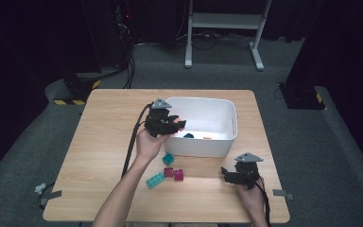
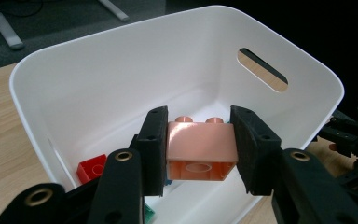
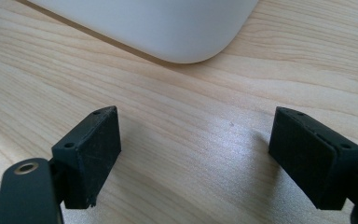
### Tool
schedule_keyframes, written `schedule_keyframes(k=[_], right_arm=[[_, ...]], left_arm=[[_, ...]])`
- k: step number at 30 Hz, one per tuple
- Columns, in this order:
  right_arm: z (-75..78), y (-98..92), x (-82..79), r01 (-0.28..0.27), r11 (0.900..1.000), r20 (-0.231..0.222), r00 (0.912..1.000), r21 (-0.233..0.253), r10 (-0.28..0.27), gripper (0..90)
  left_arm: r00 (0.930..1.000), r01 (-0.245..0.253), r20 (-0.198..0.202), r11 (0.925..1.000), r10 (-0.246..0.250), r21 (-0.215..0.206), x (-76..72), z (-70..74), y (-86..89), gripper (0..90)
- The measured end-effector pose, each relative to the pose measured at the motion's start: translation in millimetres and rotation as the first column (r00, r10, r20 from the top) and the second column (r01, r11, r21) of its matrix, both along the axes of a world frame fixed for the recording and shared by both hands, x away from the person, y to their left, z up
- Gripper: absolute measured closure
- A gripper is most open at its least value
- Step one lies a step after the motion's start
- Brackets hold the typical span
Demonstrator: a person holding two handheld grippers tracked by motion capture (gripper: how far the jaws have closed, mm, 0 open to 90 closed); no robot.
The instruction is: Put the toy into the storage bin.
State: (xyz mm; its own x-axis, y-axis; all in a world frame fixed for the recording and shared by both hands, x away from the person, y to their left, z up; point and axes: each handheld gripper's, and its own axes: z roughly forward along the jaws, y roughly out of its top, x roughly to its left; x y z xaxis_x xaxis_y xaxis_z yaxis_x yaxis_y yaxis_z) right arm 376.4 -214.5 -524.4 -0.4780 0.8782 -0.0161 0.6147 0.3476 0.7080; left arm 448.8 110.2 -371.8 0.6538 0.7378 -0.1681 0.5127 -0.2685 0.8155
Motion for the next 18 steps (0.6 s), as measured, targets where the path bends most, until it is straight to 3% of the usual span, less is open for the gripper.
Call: schedule_keyframes(k=[3,10,18], right_arm=[[0.0,0.0,0.0,0.000,1.000,0.000,1.0000,0.000,0.000,16.4],[0.0,0.0,0.0,0.000,1.000,0.000,1.0000,0.000,0.000,16.5],[0.0,0.0,0.0,0.000,1.000,0.000,1.0000,0.000,0.000,16.5]], left_arm=[[1.0000,-0.006,-0.005,1.0000,0.006,0.002,0.6,-1.9,0.2,58.4],[0.9999,-0.013,0.001,0.9986,0.013,0.050,2.1,-5.4,-4.2,57.4],[0.9990,-0.038,0.024,0.9970,0.037,0.067,-0.7,-5.4,-3.3,45.5]])
